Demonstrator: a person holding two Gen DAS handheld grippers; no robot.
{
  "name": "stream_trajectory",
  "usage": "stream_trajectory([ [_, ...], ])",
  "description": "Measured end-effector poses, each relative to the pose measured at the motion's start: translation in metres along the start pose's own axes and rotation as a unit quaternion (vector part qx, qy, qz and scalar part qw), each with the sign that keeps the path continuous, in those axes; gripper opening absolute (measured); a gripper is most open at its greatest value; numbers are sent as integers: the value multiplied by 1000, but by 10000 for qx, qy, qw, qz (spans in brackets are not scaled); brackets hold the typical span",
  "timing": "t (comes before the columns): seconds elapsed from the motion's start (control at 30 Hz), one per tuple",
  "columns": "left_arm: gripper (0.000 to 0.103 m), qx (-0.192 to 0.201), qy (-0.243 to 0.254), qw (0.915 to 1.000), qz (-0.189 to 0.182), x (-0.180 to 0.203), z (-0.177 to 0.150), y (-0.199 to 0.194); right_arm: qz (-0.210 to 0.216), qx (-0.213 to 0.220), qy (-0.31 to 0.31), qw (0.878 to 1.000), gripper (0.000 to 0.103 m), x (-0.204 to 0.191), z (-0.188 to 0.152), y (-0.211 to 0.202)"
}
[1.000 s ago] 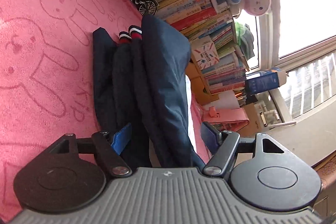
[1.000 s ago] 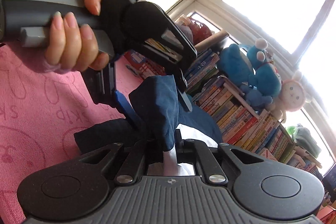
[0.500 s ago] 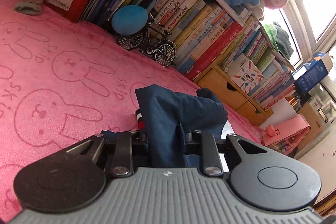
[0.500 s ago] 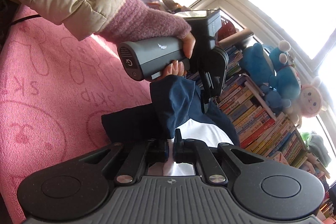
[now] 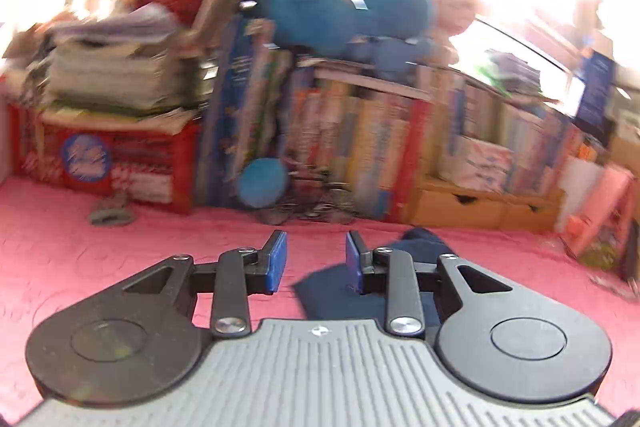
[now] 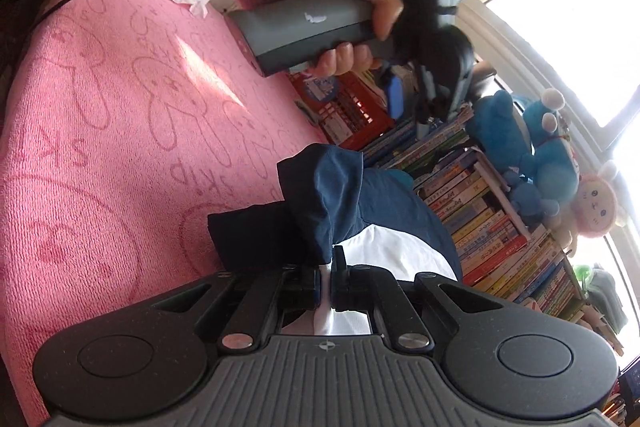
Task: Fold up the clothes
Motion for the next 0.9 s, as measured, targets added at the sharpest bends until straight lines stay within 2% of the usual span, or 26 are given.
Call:
stream_trajectory([
  [0.03,34,61,448,9988,-186,22,0,-6,-3,-9,-18,10000,6,-1,0,0],
  [0.07,34,106,980,9950,-140,43,-7,-3,-6,-18,-35,10000,6,-1,0,-1],
  [0.13,34,144,1831,9828,211,67,-26,11,-2,-38,-60,10000,6,-2,0,-1],
  [0.2,34,166,2594,9629,726,78,-47,29,25,-55,-60,10000,6,-2,-1,-2],
  [0.27,34,218,2987,9462,1229,68,-63,44,62,-63,-44,10000,7,-1,-2,-4],
  [0.33,34,127,3068,9377,1627,49,-74,56,107,-68,-25,9999,7,-1,-2,-6],
  [0.4,33,-247,2854,9409,1807,29,-83,65,136,-58,-24,9999,7,-2,-2,-7],
  [0.5,34,-714,2216,9551,1830,1,-88,67,124,-45,-76,9999,7,-3,1,-9],
  [0.57,34,-774,1854,9590,2001,-14,-78,59,93,-38,-118,9999,7,-4,2,-10],
  [0.63,34,-551,1466,9663,2045,-21,-59,42,62,-33,-149,9999,7,-3,2,-9],
  [0.77,35,-176,873,9863,1392,2,-29,1,24,-13,-19,10000,8,4,2,-12],
  [0.83,41,-183,873,9893,1153,19,-36,-12,0,-3,142,9999,12,8,1,-17],
  [0.9,41,-273,902,9908,969,33,-48,-20,-24,7,303,9995,17,13,-1,-23],
])
Point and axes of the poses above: each gripper's, at about its wrist camera, not at the fingertips, and y roughly the way its jaws point, x to its right, z to its top, the point moved 9 cm from there along y, roughly the way its jaws point, and after that the axes turned 11 degrees about z, right-handed, at the moved point
